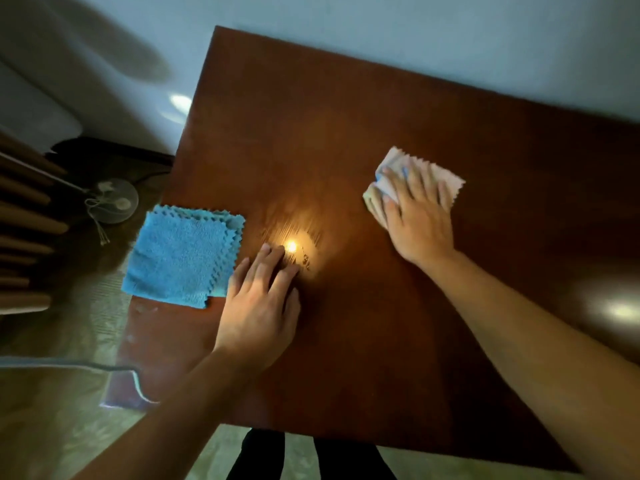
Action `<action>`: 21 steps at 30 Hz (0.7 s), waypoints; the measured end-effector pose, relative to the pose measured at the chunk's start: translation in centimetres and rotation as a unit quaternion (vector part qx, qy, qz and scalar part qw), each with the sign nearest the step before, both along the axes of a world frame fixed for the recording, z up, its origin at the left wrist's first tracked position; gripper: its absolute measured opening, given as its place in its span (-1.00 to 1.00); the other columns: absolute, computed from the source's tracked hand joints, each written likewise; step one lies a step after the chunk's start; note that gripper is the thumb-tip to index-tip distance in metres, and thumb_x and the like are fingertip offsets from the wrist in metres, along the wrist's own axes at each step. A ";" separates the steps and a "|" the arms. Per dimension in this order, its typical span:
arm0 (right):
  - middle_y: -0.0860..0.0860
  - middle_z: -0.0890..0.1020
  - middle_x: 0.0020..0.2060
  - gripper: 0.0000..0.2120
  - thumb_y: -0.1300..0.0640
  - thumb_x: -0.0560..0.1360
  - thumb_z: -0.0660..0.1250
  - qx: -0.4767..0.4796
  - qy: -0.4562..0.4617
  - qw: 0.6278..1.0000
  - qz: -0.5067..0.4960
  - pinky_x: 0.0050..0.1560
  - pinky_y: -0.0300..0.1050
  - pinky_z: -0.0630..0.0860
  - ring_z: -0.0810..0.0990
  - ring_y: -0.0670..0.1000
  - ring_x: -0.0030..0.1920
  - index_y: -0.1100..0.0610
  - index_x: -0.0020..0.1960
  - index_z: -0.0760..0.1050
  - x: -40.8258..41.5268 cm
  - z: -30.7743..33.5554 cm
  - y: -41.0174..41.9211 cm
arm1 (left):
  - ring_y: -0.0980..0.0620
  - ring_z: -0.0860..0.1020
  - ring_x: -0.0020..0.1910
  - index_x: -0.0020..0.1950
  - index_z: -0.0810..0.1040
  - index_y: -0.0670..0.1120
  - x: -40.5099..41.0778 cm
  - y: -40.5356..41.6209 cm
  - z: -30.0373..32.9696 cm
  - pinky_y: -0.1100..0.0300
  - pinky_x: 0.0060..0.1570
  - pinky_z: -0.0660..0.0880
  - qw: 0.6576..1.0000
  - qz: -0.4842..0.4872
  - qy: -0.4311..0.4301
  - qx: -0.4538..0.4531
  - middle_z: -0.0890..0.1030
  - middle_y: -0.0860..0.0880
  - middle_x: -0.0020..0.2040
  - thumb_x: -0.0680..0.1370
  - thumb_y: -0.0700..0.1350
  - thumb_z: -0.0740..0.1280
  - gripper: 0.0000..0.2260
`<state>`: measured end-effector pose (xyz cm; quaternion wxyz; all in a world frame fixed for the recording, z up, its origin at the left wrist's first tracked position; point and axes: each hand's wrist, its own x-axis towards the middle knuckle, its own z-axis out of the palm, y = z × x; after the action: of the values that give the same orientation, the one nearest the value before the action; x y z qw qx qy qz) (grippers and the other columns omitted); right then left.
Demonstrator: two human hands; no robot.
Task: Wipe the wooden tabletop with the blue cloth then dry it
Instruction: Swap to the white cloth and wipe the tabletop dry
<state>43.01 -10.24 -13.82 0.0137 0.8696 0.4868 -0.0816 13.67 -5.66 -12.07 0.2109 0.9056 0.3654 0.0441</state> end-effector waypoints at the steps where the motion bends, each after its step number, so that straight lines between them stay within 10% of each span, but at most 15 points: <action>1: 0.07 0.15 0.65 -0.42 -0.16 0.65 -0.19 0.004 0.004 1.000 -0.014 0.60 0.20 -0.05 0.00 0.15 0.66 -0.13 0.65 0.08 1.5 0.1 1.9 | -0.15 0.26 0.55 0.34 0.54 -0.13 0.1 0.3 0.1 -0.16 0.49 0.17 1.000 0.016 -0.001 0.005 0.44 -0.19 0.45 0.62 0.01 0.12 -0.60; 11: 0.03 0.09 0.67 -0.48 -0.19 0.69 -0.13 0.023 0.026 0.984 0.174 0.62 0.23 -0.11 -0.05 0.16 0.66 -0.22 0.64 0.07 -7.2 -0.6 14.5 | -0.31 0.10 0.58 0.56 0.31 -0.18 -5.6 4.9 1.2 -0.22 0.54 0.09 0.971 0.233 0.054 -0.005 0.21 -0.25 0.58 0.67 -0.07 0.17 -0.54; 21: 0.03 0.10 0.66 -0.41 -0.16 0.63 0.11 0.041 0.085 0.952 0.291 0.57 0.31 0.05 -0.02 0.19 0.66 -0.16 0.65 0.11 -22.3 -1.1 -8.8 | -0.28 0.00 0.60 0.63 0.14 -0.06 -6.5 5.0 -0.2 -0.16 0.56 0.04 0.972 0.211 0.103 -0.015 0.08 -0.16 0.64 0.70 0.02 0.09 -0.51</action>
<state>20.73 -19.04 -14.88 -0.0404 0.6796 0.7212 -0.1276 7.12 -0.61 -12.26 0.1716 0.8046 0.5684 -0.0110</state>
